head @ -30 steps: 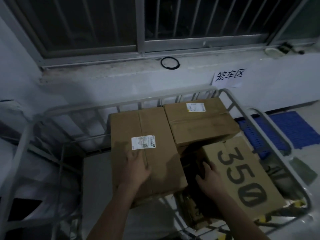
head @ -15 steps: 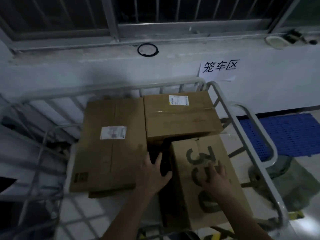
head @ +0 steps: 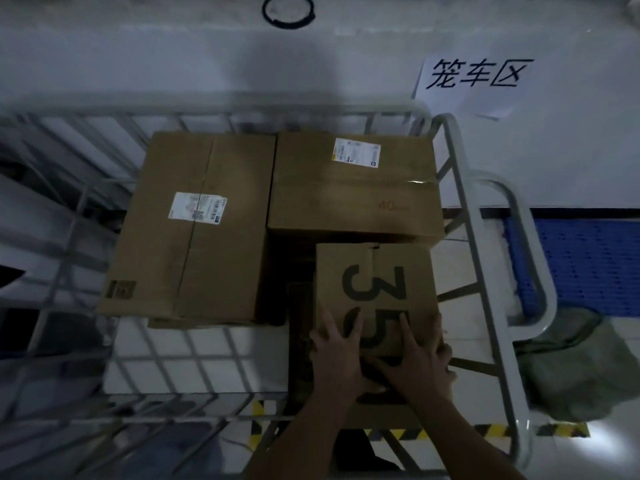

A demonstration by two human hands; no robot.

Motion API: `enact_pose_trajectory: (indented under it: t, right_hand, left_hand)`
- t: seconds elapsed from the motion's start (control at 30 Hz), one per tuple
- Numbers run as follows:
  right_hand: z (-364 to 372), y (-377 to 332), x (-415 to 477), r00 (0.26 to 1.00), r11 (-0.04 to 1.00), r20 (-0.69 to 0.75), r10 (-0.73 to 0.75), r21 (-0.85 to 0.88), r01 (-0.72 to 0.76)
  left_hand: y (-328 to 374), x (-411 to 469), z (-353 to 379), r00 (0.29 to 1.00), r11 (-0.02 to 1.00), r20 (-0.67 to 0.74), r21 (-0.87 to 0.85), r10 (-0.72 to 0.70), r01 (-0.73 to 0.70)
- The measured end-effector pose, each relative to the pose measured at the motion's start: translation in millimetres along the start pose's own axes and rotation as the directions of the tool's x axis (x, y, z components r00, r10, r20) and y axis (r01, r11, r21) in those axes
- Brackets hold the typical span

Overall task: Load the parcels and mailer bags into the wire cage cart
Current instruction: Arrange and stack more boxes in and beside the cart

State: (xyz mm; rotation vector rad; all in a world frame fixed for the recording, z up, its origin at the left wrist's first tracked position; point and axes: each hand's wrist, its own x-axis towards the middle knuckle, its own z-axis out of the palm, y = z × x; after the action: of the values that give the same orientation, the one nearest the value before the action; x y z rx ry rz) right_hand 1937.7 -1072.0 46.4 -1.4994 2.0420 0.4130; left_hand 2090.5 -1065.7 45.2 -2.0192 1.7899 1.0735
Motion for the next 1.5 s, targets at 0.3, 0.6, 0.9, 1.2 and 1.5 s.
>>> enact_pose_trajectory:
  t: [0.3, 0.6, 0.9, 1.2, 1.5]
  right_hand:
    - [-18.3, -4.2, 39.7, 0.992, 0.995, -0.077, -0.095, 0.037, 0.098]
    - [-41.8, -5.5, 23.4, 0.983, 0.985, -0.054, -0.175, -0.026, 0.173]
    - [-78.0, -4.7, -34.5, 0.942, 0.961, -0.233, -0.24, 0.077, 0.264]
    - [-107.0, -5.0, -96.4, 0.897, 0.97, -0.409, -0.17, 0.09, 0.225]
    - [-119.1, -11.1, -129.0, 0.854, 0.96, -0.477, -0.21, 0.065, 0.273]
  left_hand:
    - [7.1, 37.6, -27.0, 0.996, 0.997, -0.086, 0.081, 0.013, -0.006]
    - [14.6, 18.8, -51.8, 0.997, 0.987, -0.077, 0.154, -0.025, 0.036]
    - [1.8, -46.1, -112.7, 0.963, 0.994, -0.268, 0.109, 0.029, 0.0]
    - [-8.3, -88.7, -159.5, 0.934, 0.982, -0.331, 0.173, 0.132, -0.077]
    - [-33.4, -118.2, -176.5, 0.926, 0.97, -0.315, 0.184, 0.21, -0.157]
